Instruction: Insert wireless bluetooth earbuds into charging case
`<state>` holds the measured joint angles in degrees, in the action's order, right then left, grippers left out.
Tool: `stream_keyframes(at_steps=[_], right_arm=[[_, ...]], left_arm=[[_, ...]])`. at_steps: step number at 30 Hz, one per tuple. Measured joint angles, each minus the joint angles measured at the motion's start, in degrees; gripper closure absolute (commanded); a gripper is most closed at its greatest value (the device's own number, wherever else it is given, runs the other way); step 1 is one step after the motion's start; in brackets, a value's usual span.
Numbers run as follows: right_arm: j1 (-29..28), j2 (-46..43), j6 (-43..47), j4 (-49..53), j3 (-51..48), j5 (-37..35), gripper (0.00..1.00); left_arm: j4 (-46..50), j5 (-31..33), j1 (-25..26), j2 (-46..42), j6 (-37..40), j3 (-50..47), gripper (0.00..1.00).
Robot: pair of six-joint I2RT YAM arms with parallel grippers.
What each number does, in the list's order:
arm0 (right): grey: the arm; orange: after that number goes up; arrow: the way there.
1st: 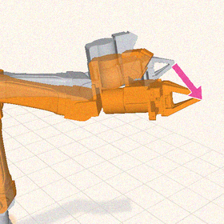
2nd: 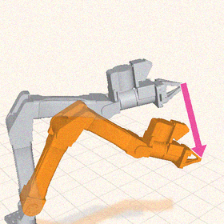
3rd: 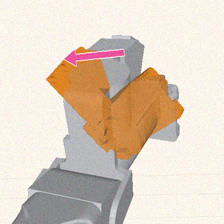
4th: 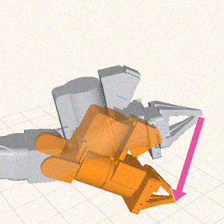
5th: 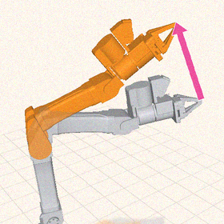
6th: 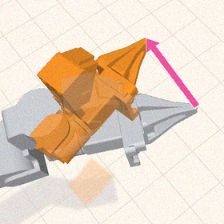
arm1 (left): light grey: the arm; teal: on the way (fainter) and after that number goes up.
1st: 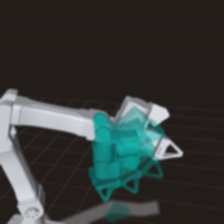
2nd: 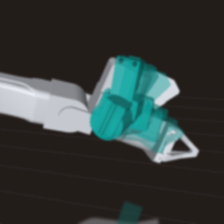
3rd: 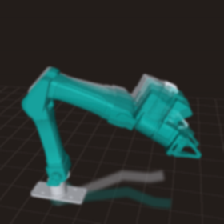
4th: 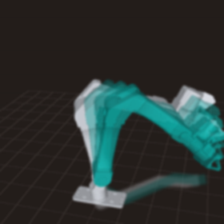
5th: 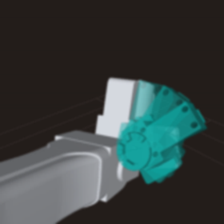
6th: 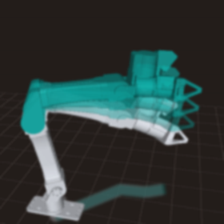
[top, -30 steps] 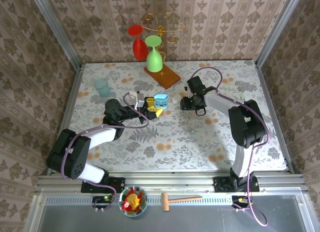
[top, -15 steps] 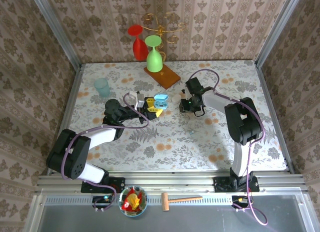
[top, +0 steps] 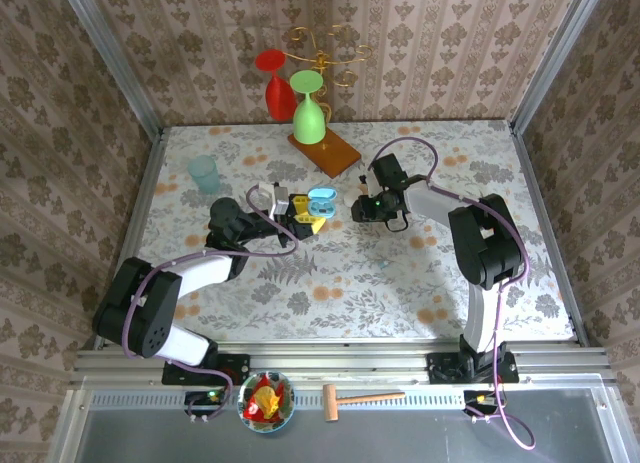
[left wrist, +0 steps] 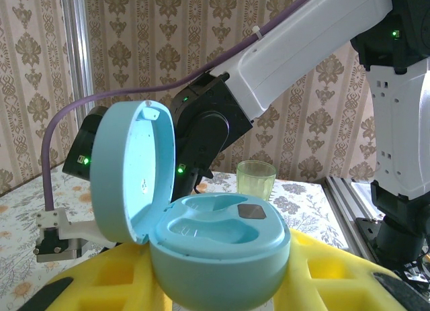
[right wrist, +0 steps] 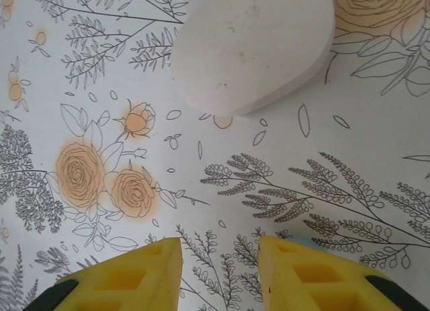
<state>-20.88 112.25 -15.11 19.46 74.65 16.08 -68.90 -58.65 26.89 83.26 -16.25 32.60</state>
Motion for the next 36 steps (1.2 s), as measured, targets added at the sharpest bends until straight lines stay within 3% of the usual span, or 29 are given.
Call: stream_keyframes(at_steps=[14,26,31,36], right_arm=[[-1.2,0.0,1.3,3.3,0.2,-2.1,0.71],[-1.8,-5.7,-0.6,3.9,-5.2,-7.4,0.66],[-3.0,-9.0,-3.2,3.5,-5.2,-14.6,0.65],[-5.6,-5.2,-7.3,9.0,0.8,-25.6,0.68]], left_arm=[[-0.2,0.0,0.0,0.0,0.0,0.0,0.74],[-0.2,0.0,0.0,0.0,0.0,0.0,0.74],[-0.2,0.0,0.0,0.0,0.0,0.0,0.74],[-0.2,0.1,-2.0,-0.5,0.0,-0.5,0.74]])
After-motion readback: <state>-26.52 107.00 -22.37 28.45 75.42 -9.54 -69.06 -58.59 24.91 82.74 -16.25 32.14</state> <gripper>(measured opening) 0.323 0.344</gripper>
